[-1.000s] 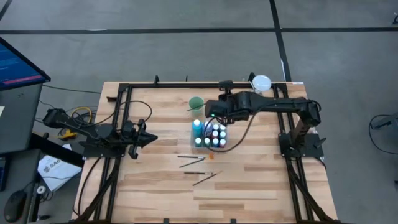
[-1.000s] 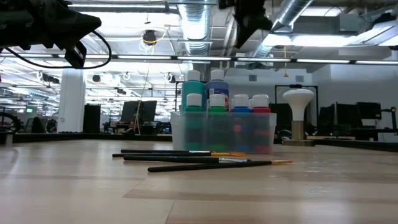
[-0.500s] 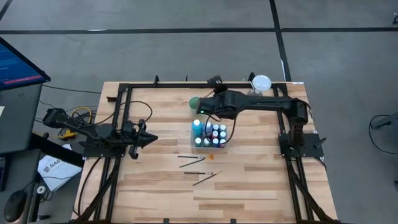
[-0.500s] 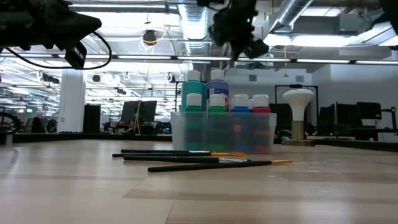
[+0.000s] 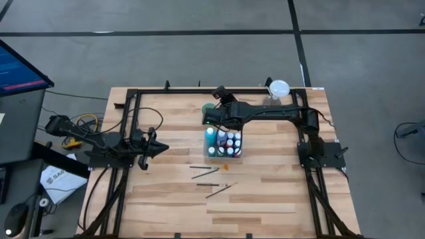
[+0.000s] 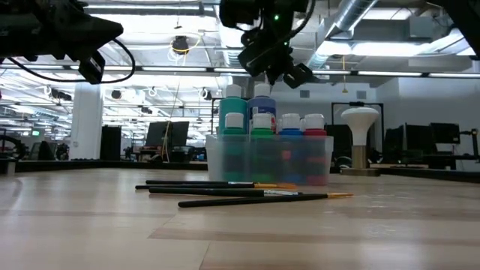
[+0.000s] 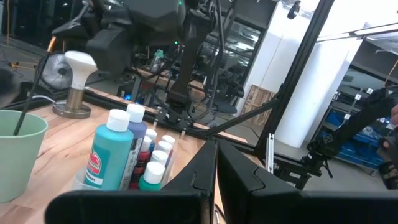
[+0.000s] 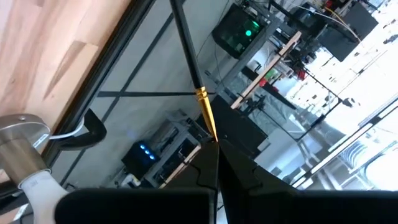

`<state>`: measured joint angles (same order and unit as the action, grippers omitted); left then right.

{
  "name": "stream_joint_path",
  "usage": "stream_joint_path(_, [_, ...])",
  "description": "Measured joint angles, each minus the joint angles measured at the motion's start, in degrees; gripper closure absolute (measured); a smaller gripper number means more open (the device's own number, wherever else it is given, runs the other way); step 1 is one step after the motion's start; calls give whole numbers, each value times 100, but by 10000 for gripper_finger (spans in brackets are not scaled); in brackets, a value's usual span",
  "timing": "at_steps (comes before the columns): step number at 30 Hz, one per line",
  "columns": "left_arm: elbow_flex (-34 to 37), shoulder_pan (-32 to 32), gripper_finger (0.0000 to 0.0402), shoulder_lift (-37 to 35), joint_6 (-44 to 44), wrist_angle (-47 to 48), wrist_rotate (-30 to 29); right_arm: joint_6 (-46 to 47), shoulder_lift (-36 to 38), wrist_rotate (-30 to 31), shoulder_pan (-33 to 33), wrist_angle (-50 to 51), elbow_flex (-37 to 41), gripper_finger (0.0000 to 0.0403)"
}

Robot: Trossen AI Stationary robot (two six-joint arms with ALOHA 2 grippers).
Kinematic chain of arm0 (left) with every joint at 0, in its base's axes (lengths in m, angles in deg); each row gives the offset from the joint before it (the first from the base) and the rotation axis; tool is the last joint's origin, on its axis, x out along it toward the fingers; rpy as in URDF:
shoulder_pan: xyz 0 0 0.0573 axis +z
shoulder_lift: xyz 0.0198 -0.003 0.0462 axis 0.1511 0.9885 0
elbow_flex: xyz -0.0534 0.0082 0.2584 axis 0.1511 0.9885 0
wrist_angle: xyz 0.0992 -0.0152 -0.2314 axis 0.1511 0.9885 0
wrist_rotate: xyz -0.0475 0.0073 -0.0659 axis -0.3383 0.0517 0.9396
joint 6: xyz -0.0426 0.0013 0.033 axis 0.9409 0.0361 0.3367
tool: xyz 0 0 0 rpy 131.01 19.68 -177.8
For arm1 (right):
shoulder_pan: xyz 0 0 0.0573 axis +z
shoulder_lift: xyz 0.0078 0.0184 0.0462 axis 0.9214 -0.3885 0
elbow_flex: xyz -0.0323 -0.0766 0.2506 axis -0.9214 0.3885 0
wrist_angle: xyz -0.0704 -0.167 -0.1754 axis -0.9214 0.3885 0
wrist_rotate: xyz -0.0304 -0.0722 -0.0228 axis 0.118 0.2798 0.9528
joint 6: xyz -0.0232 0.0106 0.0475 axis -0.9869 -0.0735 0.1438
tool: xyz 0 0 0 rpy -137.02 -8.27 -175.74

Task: Pick & Place Paint Supplies
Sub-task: Put the black brush into the green cup

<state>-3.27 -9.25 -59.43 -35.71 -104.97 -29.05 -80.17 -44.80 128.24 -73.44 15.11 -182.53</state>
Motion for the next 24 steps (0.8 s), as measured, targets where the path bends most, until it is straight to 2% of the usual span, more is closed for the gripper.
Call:
stream_joint_path(11, [0, -1, 394, 21, 1, -58, 0, -186, -22, -164, -102, -56, 0, 403])
stream_joint_path(24, [0, -1, 394, 21, 1, -88, -2, -951, -22, -257, -165, -519, 0, 403])
